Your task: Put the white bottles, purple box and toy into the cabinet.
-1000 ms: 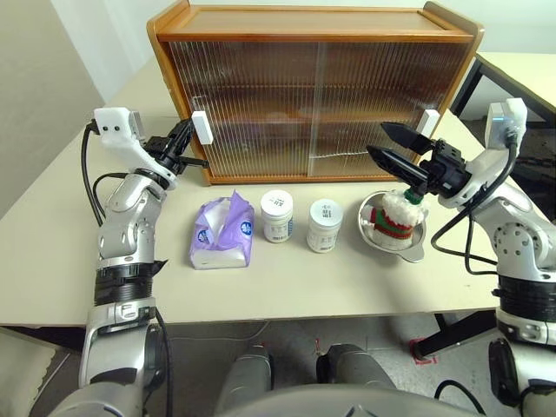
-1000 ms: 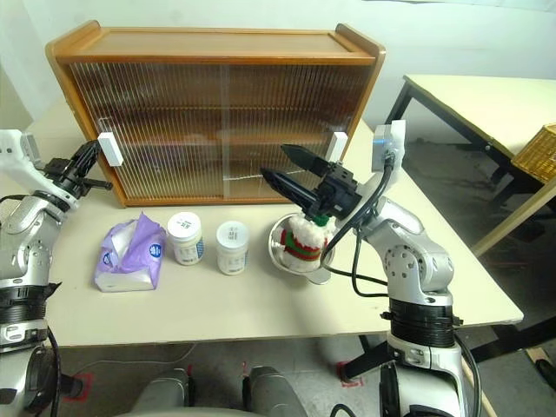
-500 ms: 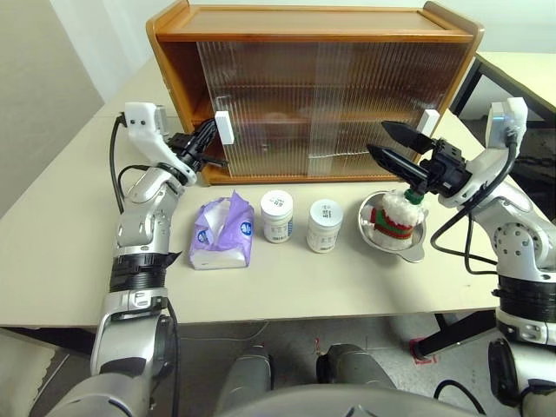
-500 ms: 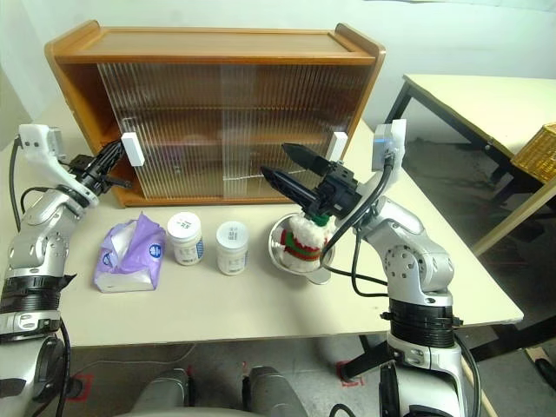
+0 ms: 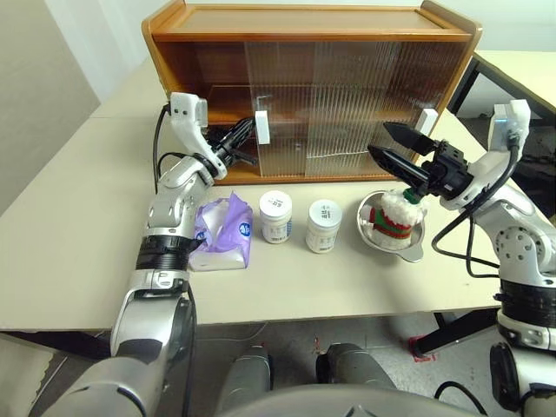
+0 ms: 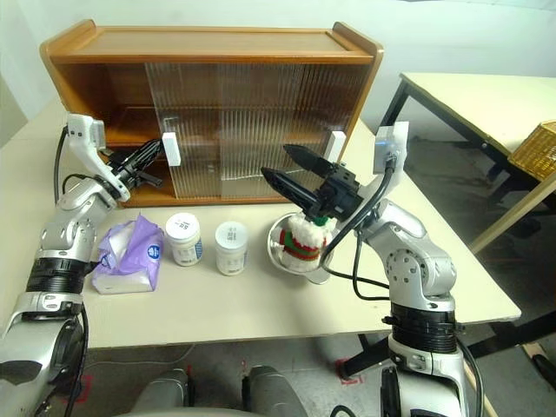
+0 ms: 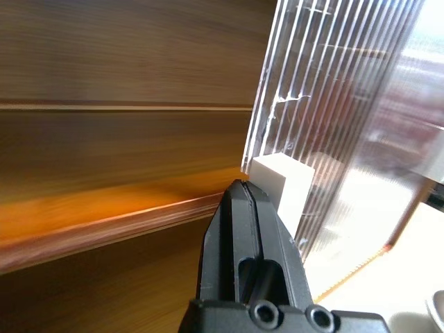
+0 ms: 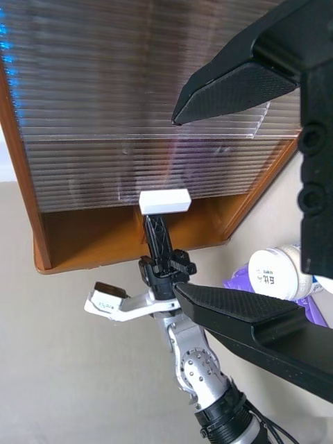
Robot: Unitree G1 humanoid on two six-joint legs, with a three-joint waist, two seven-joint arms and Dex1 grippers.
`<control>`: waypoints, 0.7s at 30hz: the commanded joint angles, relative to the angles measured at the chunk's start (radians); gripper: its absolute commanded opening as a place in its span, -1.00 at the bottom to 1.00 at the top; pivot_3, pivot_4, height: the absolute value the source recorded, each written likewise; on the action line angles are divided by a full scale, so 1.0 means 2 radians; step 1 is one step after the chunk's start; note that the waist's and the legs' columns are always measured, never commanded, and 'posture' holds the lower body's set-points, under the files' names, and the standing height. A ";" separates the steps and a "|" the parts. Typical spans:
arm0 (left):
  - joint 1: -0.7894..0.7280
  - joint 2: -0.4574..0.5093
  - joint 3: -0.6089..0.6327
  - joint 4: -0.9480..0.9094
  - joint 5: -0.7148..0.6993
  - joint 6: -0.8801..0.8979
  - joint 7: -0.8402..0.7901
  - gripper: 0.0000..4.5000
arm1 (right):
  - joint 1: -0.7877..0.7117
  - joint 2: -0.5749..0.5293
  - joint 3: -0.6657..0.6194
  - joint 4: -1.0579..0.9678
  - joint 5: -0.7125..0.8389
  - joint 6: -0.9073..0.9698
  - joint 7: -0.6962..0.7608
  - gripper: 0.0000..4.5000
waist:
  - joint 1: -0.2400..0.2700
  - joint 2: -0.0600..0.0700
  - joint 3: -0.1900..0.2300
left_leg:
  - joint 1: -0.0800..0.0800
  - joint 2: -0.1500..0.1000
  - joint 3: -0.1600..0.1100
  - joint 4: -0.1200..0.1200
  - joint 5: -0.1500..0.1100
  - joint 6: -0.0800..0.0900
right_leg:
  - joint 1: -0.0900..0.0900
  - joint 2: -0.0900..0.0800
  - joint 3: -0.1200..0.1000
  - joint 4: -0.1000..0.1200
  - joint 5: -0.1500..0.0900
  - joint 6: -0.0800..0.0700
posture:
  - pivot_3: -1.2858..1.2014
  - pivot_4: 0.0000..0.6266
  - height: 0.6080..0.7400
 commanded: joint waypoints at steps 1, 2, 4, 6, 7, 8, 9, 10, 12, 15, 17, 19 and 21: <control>-0.020 -0.012 -0.018 0.025 0.011 -0.009 -0.020 -0.99 | 0.009 -0.003 -0.006 -0.013 0.006 0.003 -0.007 1.00 | -0.001 0.000 0.000 | 0.000 0.000 -0.001 0.001 0.000 0.000 | 0.000 0.000 0.000 0.000 0.000 0.000 | -0.12 -0.93 1.00; -0.024 -0.015 -0.020 0.030 0.011 -0.010 -0.023 -0.99 | 0.011 -0.003 -0.006 -0.016 0.007 0.002 -0.009 1.00 | -0.002 0.000 0.000 | 0.000 0.000 -0.001 0.001 0.000 0.001 | 0.000 0.000 0.000 0.000 0.000 0.001 | -0.13 -0.93 1.00; -0.031 -0.020 -0.023 0.037 0.012 -0.011 -0.031 -0.99 | 0.015 -0.003 -0.007 -0.020 0.008 0.003 -0.011 1.00 | -0.005 0.000 0.000 | -0.001 0.000 -0.001 0.001 -0.001 0.002 | 0.000 0.000 0.001 0.000 0.000 0.002 | -0.13 -0.93 1.00; -0.036 -0.024 -0.027 0.042 0.012 -0.012 -0.037 -0.99 | 0.017 -0.004 -0.008 -0.023 0.009 0.003 -0.014 1.00 | -0.008 0.000 0.000 | -0.002 0.000 -0.001 0.001 -0.001 0.002 | 0.000 0.000 0.001 -0.002 0.001 0.003 | -0.13 -0.93 1.00; -0.038 -0.026 -0.029 0.044 0.012 -0.012 -0.040 -0.99 | 0.018 -0.005 -0.009 -0.025 0.010 0.003 -0.015 1.00 | -0.009 0.000 0.000 | -0.002 0.000 -0.001 0.001 -0.001 0.002 | 0.000 0.000 0.001 -0.003 0.001 0.003 | -0.13 -0.93 1.00; -0.040 -0.028 -0.031 0.049 0.013 -0.014 -0.043 -0.99 | 0.019 -0.006 -0.009 -0.025 0.010 0.003 -0.016 1.00 | -0.010 0.000 0.000 | -0.002 0.000 -0.001 0.001 -0.001 0.002 | 0.000 0.000 0.001 -0.004 0.001 0.004 | -0.14 -0.93 1.00; -0.042 -0.031 -0.033 0.053 0.015 -0.016 -0.045 -0.99 | 0.019 -0.007 -0.010 -0.025 0.011 0.003 -0.017 1.00 | -0.011 0.000 0.000 | -0.002 0.000 -0.001 0.001 -0.001 0.003 | 0.000 0.000 0.001 -0.004 0.001 0.004 | -0.15 -0.94 1.00; -0.044 -0.033 -0.034 0.058 0.017 -0.018 -0.046 -0.99 | 0.019 -0.008 -0.010 -0.024 0.011 0.003 -0.016 1.00 | -0.012 0.000 0.000 | -0.003 0.000 -0.001 0.001 -0.002 0.003 | 0.000 0.000 0.001 -0.005 0.001 0.004 | -0.15 -0.94 1.00; -0.048 -0.038 -0.036 0.066 0.020 -0.023 -0.049 -0.99 | 0.019 -0.010 -0.010 -0.023 0.012 0.002 -0.017 1.00 | -0.013 0.000 0.000 | -0.004 0.000 -0.001 0.002 -0.002 0.004 | 0.000 0.000 0.001 -0.006 0.002 0.005 | -0.15 -0.95 1.00; -0.052 -0.043 -0.036 0.076 0.024 -0.029 -0.051 -0.99 | 0.019 -0.012 -0.009 -0.023 0.013 0.002 -0.019 1.00 | -0.014 0.000 0.000 | -0.005 0.000 -0.001 0.003 -0.003 0.005 | -0.001 0.000 0.001 -0.006 0.002 0.007 | -0.14 -0.96 1.00; -0.054 -0.045 -0.035 0.082 0.027 -0.033 -0.051 -0.99 | 0.017 -0.012 -0.008 -0.022 0.013 0.002 -0.019 1.00 | -0.014 0.000 0.000 | -0.006 0.000 -0.002 0.004 -0.003 0.005 | -0.001 0.000 0.001 -0.006 0.003 0.009 | -0.14 -0.95 1.00; -0.054 -0.045 -0.030 0.083 0.027 -0.037 -0.046 -0.99 | 0.015 -0.012 -0.007 -0.021 0.013 0.002 -0.018 1.00 | -0.014 0.000 0.000 | -0.006 0.000 -0.002 0.005 -0.003 0.006 | 0.000 -0.001 0.001 -0.006 0.003 0.009 | -0.14 -0.95 1.00; -0.050 -0.041 -0.023 0.080 0.027 -0.041 -0.038 -0.99 | 0.013 -0.013 -0.005 -0.019 0.013 0.003 -0.017 1.00 | -0.014 0.000 0.000 | -0.006 0.000 -0.002 0.006 -0.003 0.006 | 0.000 -0.001 0.001 -0.006 0.003 0.008 | -0.13 -0.95 1.00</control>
